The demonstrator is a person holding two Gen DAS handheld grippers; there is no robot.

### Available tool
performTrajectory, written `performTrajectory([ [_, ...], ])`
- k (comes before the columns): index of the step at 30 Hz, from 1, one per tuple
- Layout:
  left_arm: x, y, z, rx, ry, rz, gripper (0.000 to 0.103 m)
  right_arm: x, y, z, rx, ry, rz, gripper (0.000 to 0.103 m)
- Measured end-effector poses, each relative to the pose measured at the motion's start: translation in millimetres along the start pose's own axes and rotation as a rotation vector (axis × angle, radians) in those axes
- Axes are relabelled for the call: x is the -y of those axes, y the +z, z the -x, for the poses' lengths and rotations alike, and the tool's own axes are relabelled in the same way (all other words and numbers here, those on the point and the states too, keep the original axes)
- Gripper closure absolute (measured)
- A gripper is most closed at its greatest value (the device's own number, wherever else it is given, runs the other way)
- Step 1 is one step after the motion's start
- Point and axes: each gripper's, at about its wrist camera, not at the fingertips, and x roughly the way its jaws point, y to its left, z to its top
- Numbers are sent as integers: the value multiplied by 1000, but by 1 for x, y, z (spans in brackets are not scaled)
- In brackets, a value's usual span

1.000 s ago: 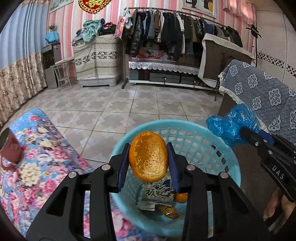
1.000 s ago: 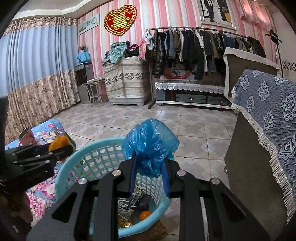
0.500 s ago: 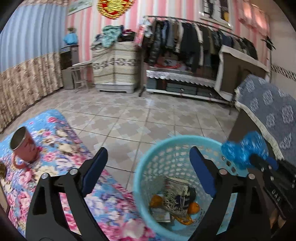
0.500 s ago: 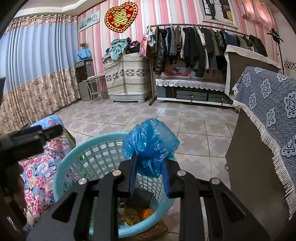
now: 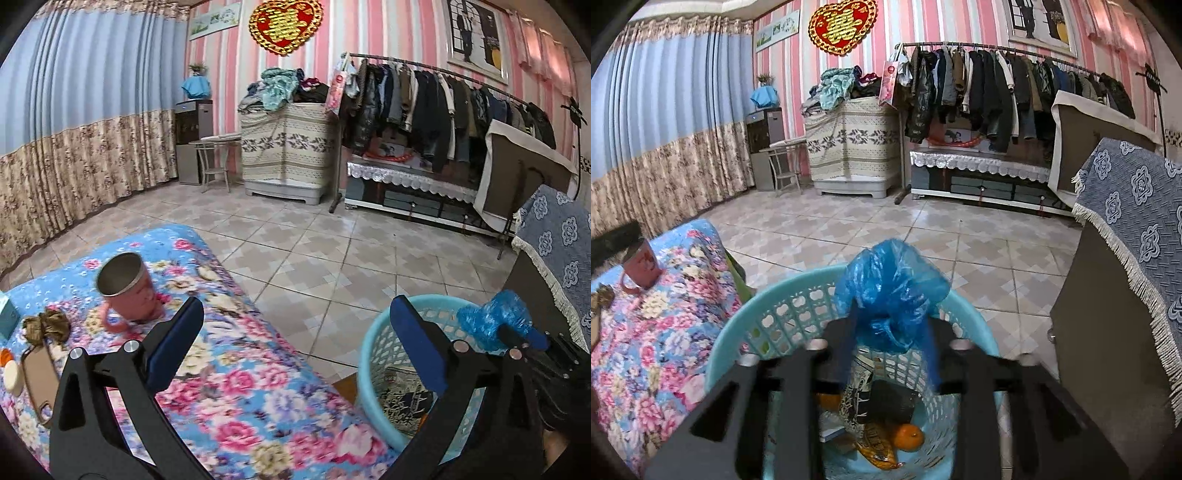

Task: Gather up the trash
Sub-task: 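Open the left gripper to drop the bun while the right lowers the blue bag into the basket, then move both open tools back over the bed toward the orange lid and brown cloth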

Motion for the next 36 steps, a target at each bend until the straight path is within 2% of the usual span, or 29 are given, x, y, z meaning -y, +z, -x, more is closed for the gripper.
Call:
performTrajectory([
  [1,-4,0,3,3,7,4,5,-1,0,-1,-1,-2,-1,33],
  [3,-15,-1,10,10,20,21,5,-4,-3,0,4,-10,-2,26],
  [4,-20,-1,13,12,24,31,5,-6,-3,1,4,-12,-1,17],
  [6,-31,-1,20,14,33,52,5,-8,-4,3,7,-1,-2,12],
  [8,-42,-3,27,18,43,66,5,-14,-3,7,5,-11,15,12],
  [10,-51,-4,33,26,56,74,5,-19,-1,9,7,-17,30,5],
  [14,-72,-8,46,31,74,81,5,-31,6,21,35,-16,47,4],
  [21,-123,-12,76,34,108,101,5,-65,23,44,79,41,56,4],
  [28,-184,-20,103,16,227,111,5,-118,29,63,105,147,58,4],
  [33,-235,-30,119,11,290,159,5,-166,25,72,112,213,111,4],
  [36,-259,-34,124,13,336,150,5,-194,21,75,100,259,137,4],
])
